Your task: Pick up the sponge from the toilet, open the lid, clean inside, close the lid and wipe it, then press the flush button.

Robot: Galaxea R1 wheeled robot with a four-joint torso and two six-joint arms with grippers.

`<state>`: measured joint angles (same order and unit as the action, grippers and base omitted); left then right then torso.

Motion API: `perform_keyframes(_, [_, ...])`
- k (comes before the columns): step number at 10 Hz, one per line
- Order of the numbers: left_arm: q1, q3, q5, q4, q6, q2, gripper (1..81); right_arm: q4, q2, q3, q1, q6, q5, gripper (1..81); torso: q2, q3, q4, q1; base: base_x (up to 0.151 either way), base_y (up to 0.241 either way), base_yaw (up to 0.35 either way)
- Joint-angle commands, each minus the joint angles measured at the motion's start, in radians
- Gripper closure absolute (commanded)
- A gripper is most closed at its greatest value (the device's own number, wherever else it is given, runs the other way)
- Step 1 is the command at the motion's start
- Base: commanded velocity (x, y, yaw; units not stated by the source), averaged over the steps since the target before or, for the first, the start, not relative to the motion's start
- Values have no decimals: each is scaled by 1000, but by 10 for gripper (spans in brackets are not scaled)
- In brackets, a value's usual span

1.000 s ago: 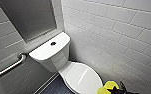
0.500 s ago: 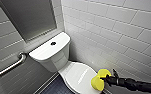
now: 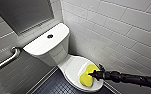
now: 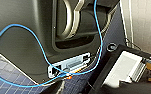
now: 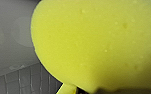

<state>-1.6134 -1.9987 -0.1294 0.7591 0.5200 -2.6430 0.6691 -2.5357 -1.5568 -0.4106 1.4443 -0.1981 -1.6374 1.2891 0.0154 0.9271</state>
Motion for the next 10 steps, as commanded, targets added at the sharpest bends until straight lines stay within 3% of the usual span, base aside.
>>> perform_keyframes(1, [-40,21,56,3,-8,14,10,43,-94,-92,147,-4,-34,811,0,-1,-73,0,0,0,0])
perform_keyframes(2, [-40,20,54,2,-8,15,10,50,-129,-118,152,-4,-34,811,0,6,-99,0,0,0,0])
perform_keyframes(3, [-40,20,54,2,-8,14,10,50,-163,-147,161,-4,-34,811,0,10,-17,0,0,0,0])
perform_keyframes(5, [-40,18,56,3,-8,12,10,49,-214,-206,178,-2,-34,811,0,14,-66,0,0,0,0])
perform_keyframes(6, [-40,20,56,3,-8,14,10,50,-257,-258,177,1,-34,811,0,15,-78,0,0,0,0])
perform_keyframes(9, [-46,20,54,2,-8,15,10,55,-439,-589,167,-5,-2,811,0,15,-78,0,0,0,0])
perform_keyframes(10, [-46,18,54,2,-8,15,10,53,-478,-681,163,-8,40,811,0,15,-78,0,0,0,0])
